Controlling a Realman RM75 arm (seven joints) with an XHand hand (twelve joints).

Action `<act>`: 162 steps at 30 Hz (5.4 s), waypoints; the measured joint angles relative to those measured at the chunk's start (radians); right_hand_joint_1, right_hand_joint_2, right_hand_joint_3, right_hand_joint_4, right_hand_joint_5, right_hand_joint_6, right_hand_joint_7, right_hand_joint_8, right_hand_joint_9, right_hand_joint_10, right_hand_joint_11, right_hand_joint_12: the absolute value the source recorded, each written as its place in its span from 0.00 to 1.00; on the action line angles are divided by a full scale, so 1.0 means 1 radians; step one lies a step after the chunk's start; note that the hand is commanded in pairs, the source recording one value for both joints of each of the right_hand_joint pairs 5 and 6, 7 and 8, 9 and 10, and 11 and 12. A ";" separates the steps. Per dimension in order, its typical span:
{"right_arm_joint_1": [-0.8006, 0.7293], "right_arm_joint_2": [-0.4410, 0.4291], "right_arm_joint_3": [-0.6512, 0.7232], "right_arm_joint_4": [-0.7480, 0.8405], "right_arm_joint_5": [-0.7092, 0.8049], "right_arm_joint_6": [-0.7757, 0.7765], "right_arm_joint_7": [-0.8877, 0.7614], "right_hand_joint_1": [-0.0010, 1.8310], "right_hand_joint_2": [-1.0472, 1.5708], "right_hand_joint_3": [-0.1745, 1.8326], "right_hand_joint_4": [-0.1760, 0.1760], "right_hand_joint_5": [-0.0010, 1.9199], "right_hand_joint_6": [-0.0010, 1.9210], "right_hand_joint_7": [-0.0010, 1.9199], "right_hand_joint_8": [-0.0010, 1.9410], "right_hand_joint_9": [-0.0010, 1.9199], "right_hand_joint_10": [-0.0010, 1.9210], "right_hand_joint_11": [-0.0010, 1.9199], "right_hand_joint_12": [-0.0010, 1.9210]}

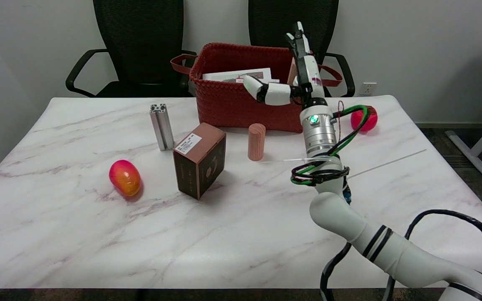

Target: Pick up the wooden cylinder.

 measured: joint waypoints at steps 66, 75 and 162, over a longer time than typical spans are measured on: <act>-0.041 0.040 -0.040 -0.121 0.032 -0.012 0.310 0.63 0.50 0.53 0.50 0.00 0.00 0.07 0.07 0.03 0.03 0.00 0.00; -0.059 0.052 -0.033 -0.049 0.024 0.001 0.265 0.63 0.51 0.52 0.50 0.00 0.00 0.08 0.08 0.05 0.05 0.00 0.00; -0.122 0.031 -0.067 -0.162 0.109 -0.136 0.294 0.62 0.51 0.56 0.50 0.00 0.00 0.00 0.00 0.00 0.00 0.00 0.00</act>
